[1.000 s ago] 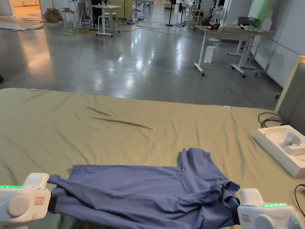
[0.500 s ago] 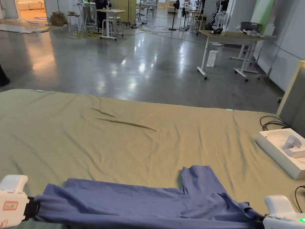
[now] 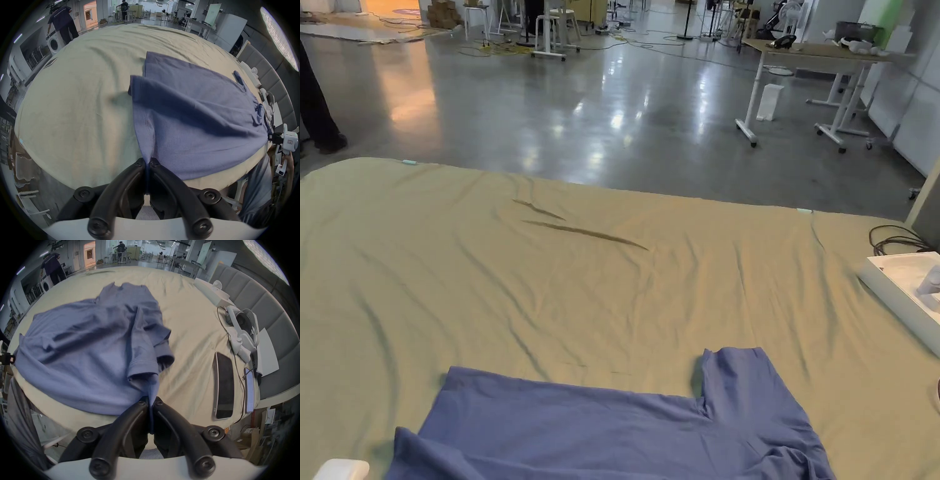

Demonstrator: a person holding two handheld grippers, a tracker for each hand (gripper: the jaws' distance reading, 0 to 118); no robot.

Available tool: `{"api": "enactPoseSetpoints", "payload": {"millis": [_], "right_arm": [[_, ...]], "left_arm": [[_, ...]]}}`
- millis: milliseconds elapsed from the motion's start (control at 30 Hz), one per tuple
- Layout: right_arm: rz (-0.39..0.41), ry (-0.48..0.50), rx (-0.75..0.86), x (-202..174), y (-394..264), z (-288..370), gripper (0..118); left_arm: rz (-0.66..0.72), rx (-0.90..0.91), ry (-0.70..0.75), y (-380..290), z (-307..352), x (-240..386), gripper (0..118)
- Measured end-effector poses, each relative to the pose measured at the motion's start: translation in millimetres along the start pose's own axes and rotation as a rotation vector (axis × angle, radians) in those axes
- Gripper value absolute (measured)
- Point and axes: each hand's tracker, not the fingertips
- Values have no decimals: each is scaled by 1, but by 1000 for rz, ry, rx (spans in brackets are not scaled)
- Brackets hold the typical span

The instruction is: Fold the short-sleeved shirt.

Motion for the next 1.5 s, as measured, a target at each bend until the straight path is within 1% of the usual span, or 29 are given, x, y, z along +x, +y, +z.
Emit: {"api": "enactPoseSetpoints", "payload": {"millis": [133, 167, 233, 267, 300, 333, 367, 400, 467, 500, 600, 733, 800, 833, 867, 900, 933, 967, 1033, 1067, 1200, 1333, 1500], "right_arm": [[11, -23, 28, -8, -5, -11, 3], [13, -29, 34, -9, -5, -10, 5], [13, -39, 41, -11, -2, -1, 14], [7, -44, 51, -11, 0, 5, 25], [-7, -53, 81, -11, 3, 15, 41], [-20, -67, 124, -10, 7, 24, 55], [-30, -80, 176, -11, 12, 36, 60], [-40, -87, 232, -11, 19, 49, 60], [-64, -74, 340, -14, 35, 73, 60], [-75, -66, 400, -17, 44, 85, 62], [-112, -27, 582, -30, 67, 115, 64], [-139, -1, 784, -54, 87, 142, 64], [-157, -5, 850, -67, 93, 150, 64], [-167, -10, 880, -73, 94, 152, 63], [-174, -11, 897, -78, 96, 152, 58], [-180, -8, 901, -83, 97, 153, 50], [-194, -3, 916, -86, 97, 153, 38], [-202, 1, 925, -89, 98, 153, 21], [-211, -8, 937, -96, 99, 152, 2], [-209, -14, 948, -97, 98, 152, 0], [-198, -15, 989, -102, 97, 154, 0], [-169, -22, 983, -104, 103, 152, 0], [-154, -13, 952, -106, 111, 142, 0]], "left_arm": [[-22, 10, 17, -2, -6, 4, 4], [-22, 11, 13, -3, -4, 4, 5], [-30, 18, 15, -2, 2, 5, 12], [-24, 21, 19, -1, 6, 6, 23], [-12, 30, 19, 1, 13, 8, 33], [-12, 58, 29, 2, 18, 9, 38], [-12, 107, 22, 6, 27, 13, 42], [-2, 155, 9, 11, 36, 17, 46], [10, 249, -23, 19, 52, 28, 48], [7, 303, -35, 26, 61, 35, 50], [-28, 469, -44, 42, 85, 62, 50], [-52, 637, -27, 56, 107, 96, 50], [-71, 715, -6, 59, 117, 114, 49], [-81, 755, 10, 60, 121, 121, 48], [-78, 779, 23, 61, 124, 128, 40], [-70, 807, 32, 61, 125, 132, 33], [-70, 823, 29, 61, 127, 136, 26], [-68, 833, 30, 61, 128, 141, 17], [-60, 857, 29, 59, 130, 145, 2], [-57, 868, 36, 58, 130, 147, 1], [-50, 881, 20, 53, 134, 149, 0], [-51, 834, 42, 52, 128, 139, 0], [12, 662, 34, 74, 98, 98, 0]]}}
